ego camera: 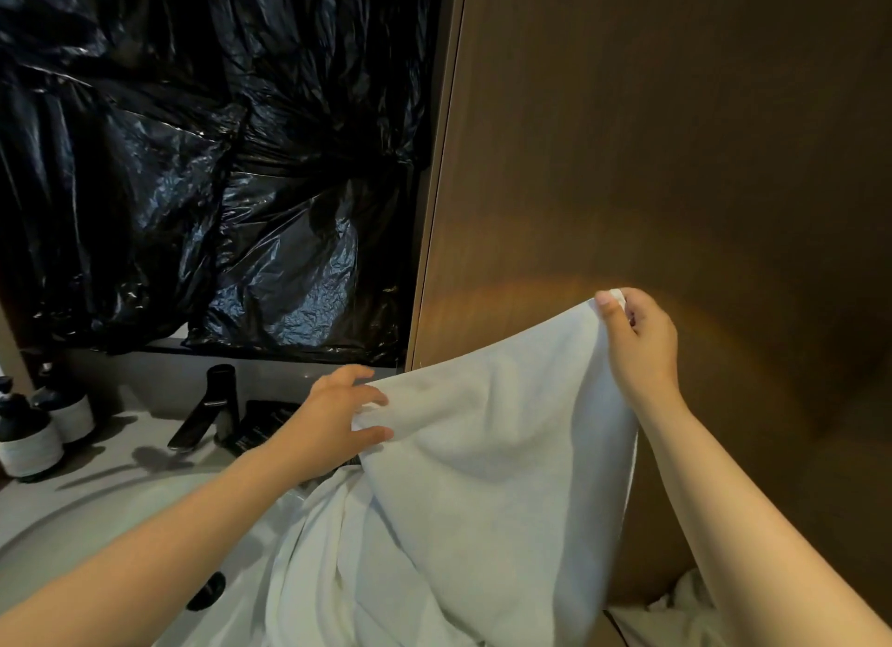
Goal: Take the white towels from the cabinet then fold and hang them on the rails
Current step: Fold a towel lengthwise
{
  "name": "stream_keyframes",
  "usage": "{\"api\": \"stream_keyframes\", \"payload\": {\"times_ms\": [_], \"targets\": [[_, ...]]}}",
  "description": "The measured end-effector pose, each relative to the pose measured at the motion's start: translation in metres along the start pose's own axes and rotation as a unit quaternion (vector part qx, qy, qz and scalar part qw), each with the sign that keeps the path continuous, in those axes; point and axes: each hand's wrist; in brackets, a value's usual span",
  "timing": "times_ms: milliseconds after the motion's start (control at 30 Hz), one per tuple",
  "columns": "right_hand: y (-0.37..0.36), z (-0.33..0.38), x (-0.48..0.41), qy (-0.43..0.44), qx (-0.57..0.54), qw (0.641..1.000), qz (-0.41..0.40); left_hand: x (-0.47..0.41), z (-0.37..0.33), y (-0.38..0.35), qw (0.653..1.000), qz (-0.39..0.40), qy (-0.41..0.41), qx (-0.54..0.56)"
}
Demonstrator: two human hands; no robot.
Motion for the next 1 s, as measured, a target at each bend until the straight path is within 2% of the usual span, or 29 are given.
{"api": "stream_keyframes", "payload": {"times_ms": [167,300,533,733,1000], "targets": [[0.008,-0.007,-0.008,-0.009,0.009,1.000,-0.021,-0.011,0.019,0.005,1.000,0.007,0.018,0.009],[0.018,-0.013,-0.017,-0.022,0.015,0.999,-0.039,-0.012,0.024,0.024,0.999,-0.042,0.016,-0.003],[0.038,0.000,-0.050,-0.040,-0.003,0.994,-0.101,-0.037,-0.018,0.085,0.986,-0.165,-0.005,0.021],[0.064,0.027,-0.084,-0.038,-0.031,0.989,-0.142,-0.059,-0.073,0.140,0.954,-0.290,-0.069,0.040],[0.085,0.052,-0.091,-0.014,-0.070,0.983,-0.168,-0.066,-0.120,0.181,0.894,-0.406,-0.104,0.161]]}}
Point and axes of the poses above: each hand's wrist, its own x-axis away from the middle knuckle, its own y-axis out of the back of the hand, z = x × y, and after that the axes turned 5 degrees about x, right-handed
